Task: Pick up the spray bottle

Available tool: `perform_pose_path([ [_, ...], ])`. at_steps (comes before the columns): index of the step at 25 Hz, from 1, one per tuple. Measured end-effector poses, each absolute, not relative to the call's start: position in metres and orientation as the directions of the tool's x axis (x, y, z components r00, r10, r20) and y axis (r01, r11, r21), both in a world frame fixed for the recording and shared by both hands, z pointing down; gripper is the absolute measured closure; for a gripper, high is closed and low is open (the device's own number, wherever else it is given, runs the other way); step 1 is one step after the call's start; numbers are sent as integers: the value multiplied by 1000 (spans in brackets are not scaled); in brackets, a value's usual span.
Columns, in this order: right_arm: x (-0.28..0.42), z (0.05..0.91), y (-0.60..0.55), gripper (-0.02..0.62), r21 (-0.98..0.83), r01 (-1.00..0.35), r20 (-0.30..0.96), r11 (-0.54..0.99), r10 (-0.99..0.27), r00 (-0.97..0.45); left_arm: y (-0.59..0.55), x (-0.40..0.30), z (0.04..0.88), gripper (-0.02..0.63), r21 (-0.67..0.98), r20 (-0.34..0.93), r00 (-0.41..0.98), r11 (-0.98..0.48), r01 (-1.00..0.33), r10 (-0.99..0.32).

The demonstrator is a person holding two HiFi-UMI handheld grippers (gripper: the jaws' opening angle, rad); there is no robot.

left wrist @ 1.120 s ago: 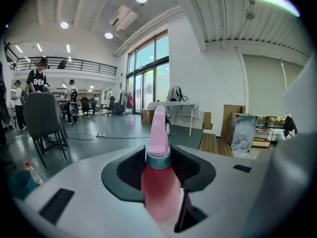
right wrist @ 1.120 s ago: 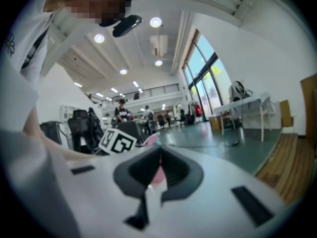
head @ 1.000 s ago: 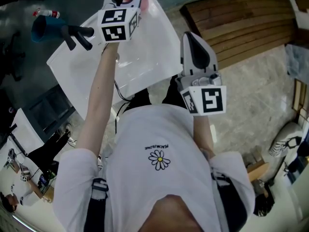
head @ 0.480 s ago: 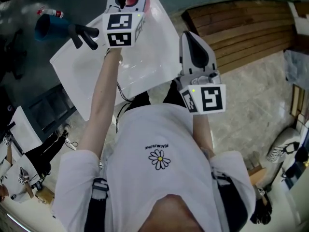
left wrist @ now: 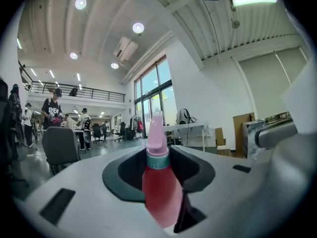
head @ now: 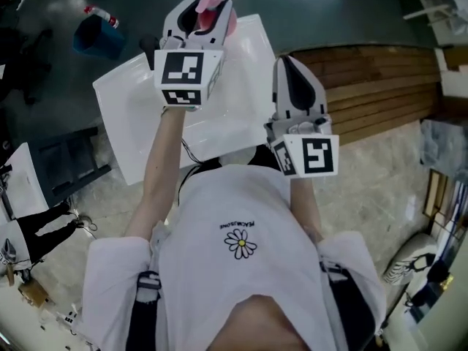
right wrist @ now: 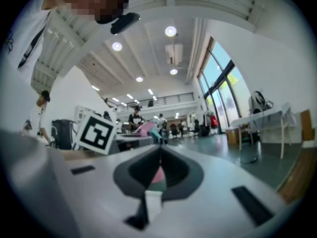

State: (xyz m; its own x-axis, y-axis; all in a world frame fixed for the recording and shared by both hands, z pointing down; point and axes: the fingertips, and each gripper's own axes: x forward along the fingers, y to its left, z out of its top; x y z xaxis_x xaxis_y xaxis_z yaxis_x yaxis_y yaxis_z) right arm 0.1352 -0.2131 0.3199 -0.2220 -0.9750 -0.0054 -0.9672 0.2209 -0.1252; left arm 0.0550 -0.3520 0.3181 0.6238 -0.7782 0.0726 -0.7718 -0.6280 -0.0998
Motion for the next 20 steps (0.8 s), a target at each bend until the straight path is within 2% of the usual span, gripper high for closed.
perform_pose_path([
  [9, 68, 293, -238, 566, -70, -930, -69, 362, -931, -357, -310, -34, 228, 445, -165, -104, 531, -512, -843, -841],
  [16, 20, 284, -240, 566, -51, -889, -94, 455, -888, -450, -277, -98, 202, 445, -135, -162, 421, -403, -905, -893],
  [20, 0, 281, -240, 566, -39, -866, -95, 498, -865, -493, -257, -135, 197, 446, -148, -176, 313, -290, -946, -933],
])
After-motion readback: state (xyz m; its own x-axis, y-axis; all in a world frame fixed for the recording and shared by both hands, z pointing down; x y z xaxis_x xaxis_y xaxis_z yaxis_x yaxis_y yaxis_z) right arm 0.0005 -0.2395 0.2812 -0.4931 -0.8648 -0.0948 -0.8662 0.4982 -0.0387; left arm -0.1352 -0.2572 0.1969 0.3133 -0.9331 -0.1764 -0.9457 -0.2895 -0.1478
